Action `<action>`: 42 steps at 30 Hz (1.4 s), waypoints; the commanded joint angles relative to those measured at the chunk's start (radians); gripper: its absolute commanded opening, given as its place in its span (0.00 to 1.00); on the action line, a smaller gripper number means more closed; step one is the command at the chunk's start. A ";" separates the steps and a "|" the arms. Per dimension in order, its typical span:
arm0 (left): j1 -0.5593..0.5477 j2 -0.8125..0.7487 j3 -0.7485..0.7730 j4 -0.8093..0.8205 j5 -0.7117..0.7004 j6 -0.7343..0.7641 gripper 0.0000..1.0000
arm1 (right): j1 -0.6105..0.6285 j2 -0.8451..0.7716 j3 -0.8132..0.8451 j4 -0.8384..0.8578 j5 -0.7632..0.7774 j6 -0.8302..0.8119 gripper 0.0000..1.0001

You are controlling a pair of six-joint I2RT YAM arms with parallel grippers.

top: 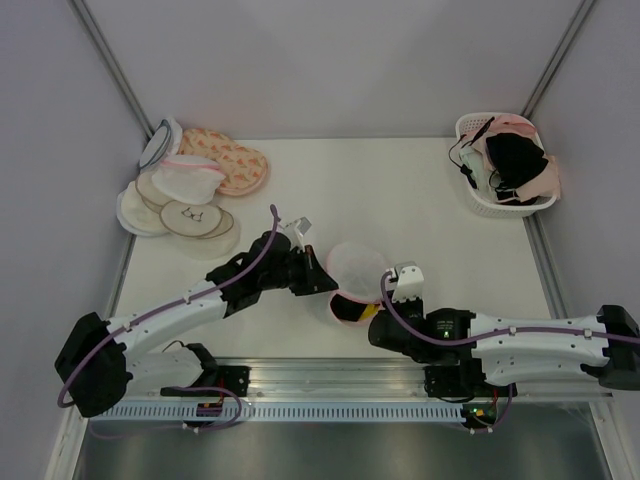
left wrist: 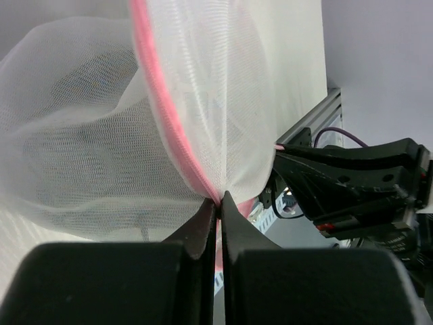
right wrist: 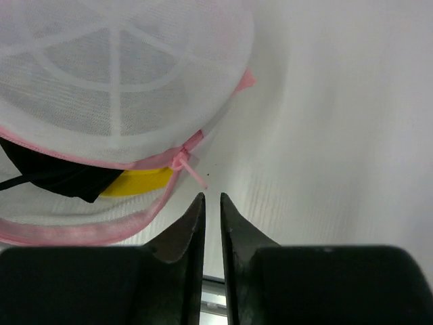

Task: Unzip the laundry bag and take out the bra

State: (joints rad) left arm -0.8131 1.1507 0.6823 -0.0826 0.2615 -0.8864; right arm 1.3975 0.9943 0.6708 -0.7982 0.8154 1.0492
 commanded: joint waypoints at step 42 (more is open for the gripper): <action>-0.245 -0.032 -0.061 0.273 0.024 -0.036 0.02 | -0.336 0.214 0.400 0.252 -0.188 -0.268 0.98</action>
State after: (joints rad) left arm -1.0458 1.1427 0.6270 0.1146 0.3061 -0.9119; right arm 1.0893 1.1896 1.0893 -0.5980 0.7452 0.7647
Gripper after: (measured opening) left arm 0.030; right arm 0.976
